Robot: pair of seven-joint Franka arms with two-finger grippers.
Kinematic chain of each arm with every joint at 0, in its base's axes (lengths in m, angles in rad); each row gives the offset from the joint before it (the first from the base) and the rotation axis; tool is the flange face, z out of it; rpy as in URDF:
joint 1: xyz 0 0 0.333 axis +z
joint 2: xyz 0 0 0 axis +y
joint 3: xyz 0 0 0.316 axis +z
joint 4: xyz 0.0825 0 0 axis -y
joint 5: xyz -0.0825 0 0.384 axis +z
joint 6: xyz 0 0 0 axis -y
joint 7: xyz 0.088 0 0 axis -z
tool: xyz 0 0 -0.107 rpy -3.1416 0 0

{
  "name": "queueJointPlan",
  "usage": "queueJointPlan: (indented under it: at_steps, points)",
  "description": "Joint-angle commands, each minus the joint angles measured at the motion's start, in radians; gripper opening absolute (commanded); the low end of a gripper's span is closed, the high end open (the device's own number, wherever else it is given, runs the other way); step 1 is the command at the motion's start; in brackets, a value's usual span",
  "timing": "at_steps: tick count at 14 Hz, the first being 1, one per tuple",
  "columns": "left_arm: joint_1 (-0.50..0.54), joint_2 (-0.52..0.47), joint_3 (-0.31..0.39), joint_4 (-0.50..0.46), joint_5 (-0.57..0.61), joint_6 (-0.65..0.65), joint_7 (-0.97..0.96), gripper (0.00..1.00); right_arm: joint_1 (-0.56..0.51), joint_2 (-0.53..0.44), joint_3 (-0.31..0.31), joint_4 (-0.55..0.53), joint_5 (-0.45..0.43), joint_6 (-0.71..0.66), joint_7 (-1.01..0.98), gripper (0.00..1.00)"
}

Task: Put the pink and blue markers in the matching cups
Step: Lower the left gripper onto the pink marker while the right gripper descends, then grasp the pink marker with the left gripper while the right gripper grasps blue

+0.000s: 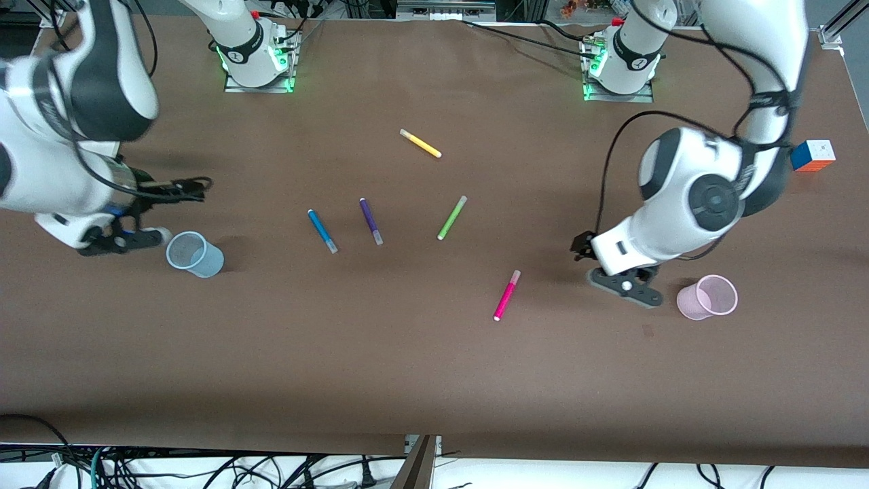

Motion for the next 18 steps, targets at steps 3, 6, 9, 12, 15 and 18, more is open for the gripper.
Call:
queueJointPlan:
  at_steps: [3,6,9,12,15,18]
  points:
    - [-0.100,0.162,0.009,0.065,0.025,0.086,-0.044,1.00,0.073,0.106,-0.003,-0.007,0.009,0.108,-0.008,1.00]
    - [-0.135,0.240,0.013,0.125,0.025,0.094,-0.044,1.00,0.110,0.160,-0.002,-0.031,0.010,0.193,-0.008,1.00]
    - [-0.143,0.286,0.012,0.157,0.024,0.158,-0.058,1.00,0.124,0.216,0.030,-0.034,0.020,0.261,-0.008,1.00]
    - [-0.172,0.328,0.015,0.150,0.027,0.225,-0.115,1.00,0.132,0.244,0.060,-0.085,0.020,0.364,-0.008,1.00]
    - [-0.177,0.340,0.017,0.145,0.028,0.227,-0.139,1.00,0.159,0.258,0.067,-0.135,0.020,0.450,-0.008,1.00]
    - [-0.181,0.345,0.017,0.130,0.028,0.225,-0.167,0.78,0.196,0.287,0.066,-0.140,0.018,0.500,-0.005,1.00]
